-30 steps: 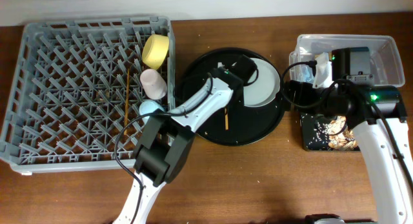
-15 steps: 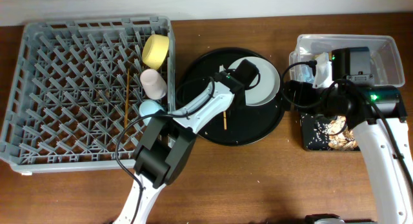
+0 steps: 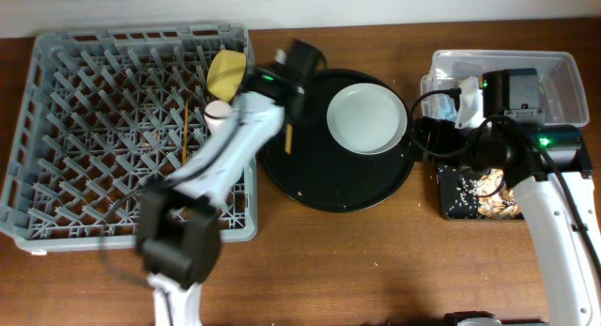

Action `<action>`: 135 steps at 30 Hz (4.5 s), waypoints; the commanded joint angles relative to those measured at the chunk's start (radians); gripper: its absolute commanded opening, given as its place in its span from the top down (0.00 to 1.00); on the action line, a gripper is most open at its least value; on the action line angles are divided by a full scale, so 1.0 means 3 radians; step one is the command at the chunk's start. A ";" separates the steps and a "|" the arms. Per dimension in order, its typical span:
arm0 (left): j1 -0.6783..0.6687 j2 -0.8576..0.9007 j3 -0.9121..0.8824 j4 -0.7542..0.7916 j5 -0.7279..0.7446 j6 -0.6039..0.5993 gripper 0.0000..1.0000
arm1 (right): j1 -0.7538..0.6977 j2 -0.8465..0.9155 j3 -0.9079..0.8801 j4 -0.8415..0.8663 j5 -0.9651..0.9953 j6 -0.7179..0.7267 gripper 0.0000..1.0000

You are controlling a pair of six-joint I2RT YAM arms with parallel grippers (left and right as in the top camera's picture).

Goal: Sort waste into correct bins and load items into the dishwasher rack
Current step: 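Carry the second chopstick to the rack and release it, then reach the left gripper to the white plate rim and grasp it, then lift the white plate and stand it upright in the rack's back slots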

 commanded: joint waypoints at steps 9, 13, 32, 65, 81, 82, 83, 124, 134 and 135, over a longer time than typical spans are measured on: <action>0.1415 -0.0725 -0.0126 -0.0874 0.0004 0.0950 1.00 | 0.0008 -0.0001 0.0047 0.0006 0.0037 -0.0022 0.02; 0.1536 -0.0487 -0.0341 -0.0746 0.0141 0.1128 1.00 | 0.0009 -0.0001 0.0047 0.0006 0.0037 -0.0022 0.02; 0.1020 -0.0202 0.0085 -0.0721 0.1139 0.1072 0.42 | 0.0009 -0.0001 0.0047 0.0006 0.0037 -0.0020 0.01; -0.0532 0.1155 0.0079 0.0797 0.0001 -0.0415 0.51 | 0.0009 -0.0001 0.0047 0.0006 0.0036 -0.0020 0.02; -0.0538 0.1222 0.0079 0.0837 0.0000 -0.0413 0.83 | 0.0009 -0.0001 0.0047 0.0006 0.0036 -0.0020 0.02; -0.0538 0.1222 0.0079 0.0841 0.0000 -0.0413 0.84 | 0.0009 -0.0001 0.0047 0.0006 0.0036 -0.0022 0.02; -0.0538 0.1222 0.0079 0.0844 0.0003 -0.0413 0.86 | 0.0009 -0.0001 0.0047 0.0006 0.0036 -0.0022 0.01; 0.0938 0.1280 0.4218 -0.1900 -0.2244 0.1612 1.00 | 0.0005 -0.0001 0.0047 0.0006 0.0036 -0.0020 0.02; 0.1280 0.1905 0.4217 -0.1682 -0.2316 0.1499 1.00 | 0.0005 -0.0001 0.0047 0.0006 0.0037 -0.0022 0.02; 0.1280 0.1971 0.4217 -0.1659 -0.2359 0.1499 1.00 | 0.0005 -0.0001 0.0047 0.0006 0.0037 -0.0020 0.02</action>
